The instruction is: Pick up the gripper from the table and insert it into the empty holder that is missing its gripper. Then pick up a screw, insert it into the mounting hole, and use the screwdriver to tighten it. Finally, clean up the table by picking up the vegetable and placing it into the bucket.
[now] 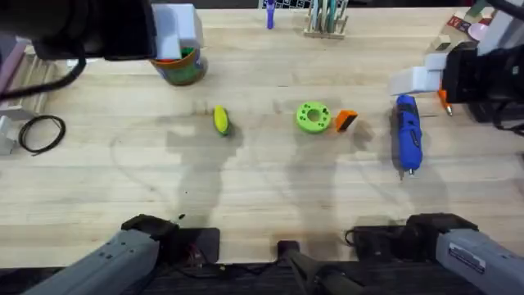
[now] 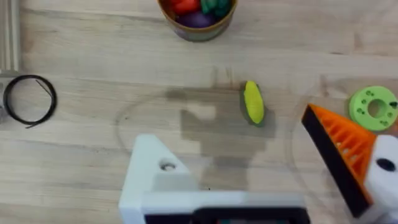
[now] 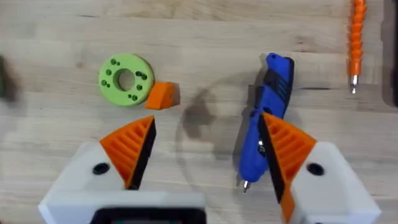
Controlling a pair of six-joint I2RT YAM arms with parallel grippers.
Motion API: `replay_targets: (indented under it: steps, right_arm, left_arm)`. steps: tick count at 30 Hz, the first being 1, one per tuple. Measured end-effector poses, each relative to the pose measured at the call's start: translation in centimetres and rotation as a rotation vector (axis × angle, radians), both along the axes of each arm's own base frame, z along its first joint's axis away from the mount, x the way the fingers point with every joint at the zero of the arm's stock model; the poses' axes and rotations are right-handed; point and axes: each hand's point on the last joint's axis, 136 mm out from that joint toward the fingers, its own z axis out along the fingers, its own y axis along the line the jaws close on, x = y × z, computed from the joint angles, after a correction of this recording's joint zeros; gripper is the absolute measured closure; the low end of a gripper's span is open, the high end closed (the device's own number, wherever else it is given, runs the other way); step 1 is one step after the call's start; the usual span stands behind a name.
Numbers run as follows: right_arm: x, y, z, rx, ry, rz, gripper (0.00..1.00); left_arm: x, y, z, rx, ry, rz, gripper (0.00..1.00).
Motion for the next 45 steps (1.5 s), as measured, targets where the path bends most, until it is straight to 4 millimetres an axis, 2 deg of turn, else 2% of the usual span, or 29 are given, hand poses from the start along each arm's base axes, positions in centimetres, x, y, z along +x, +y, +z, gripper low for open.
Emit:
replay_targets:
  steps: [5, 9, 19, 27, 38, 45]
  right_arm:
    - [0.0, 0.0, 0.0, 0.0, 0.0, 0.0, 0.01]
    - [0.0, 0.0, 0.0, 0.0, 0.0, 0.0, 0.01]
    - [0.0, 0.0, 0.0, 0.0, 0.0, 0.0, 0.01]
    - [0.0, 0.0, 0.0, 0.0, 0.0, 0.0, 0.011]
    - [0.0, 0.0, 0.0, 0.0, 0.0, 0.0, 0.01]
    - [0.0, 0.0, 0.0, 0.0, 0.0, 0.0, 0.01]
  left_arm:
    - [-0.5, 1.9, -1.5, -0.028, -0.056, 0.057, 0.016]
    - [-1.4, 2.8, -3.4, -0.073, -0.092, 0.084, 0.015]
    - [-2.1, 0.7, -6.2, -0.163, -0.318, -0.097, 0.014]
    - [-1.0, -1.5, -9.1, -0.159, -0.552, -0.274, 0.015]
    - [-1.5, -2.2, -8.8, 0.007, -0.922, -0.414, 0.015]
    - [-2.0, -1.8, -9.4, 0.063, -0.998, -0.429, 0.015]
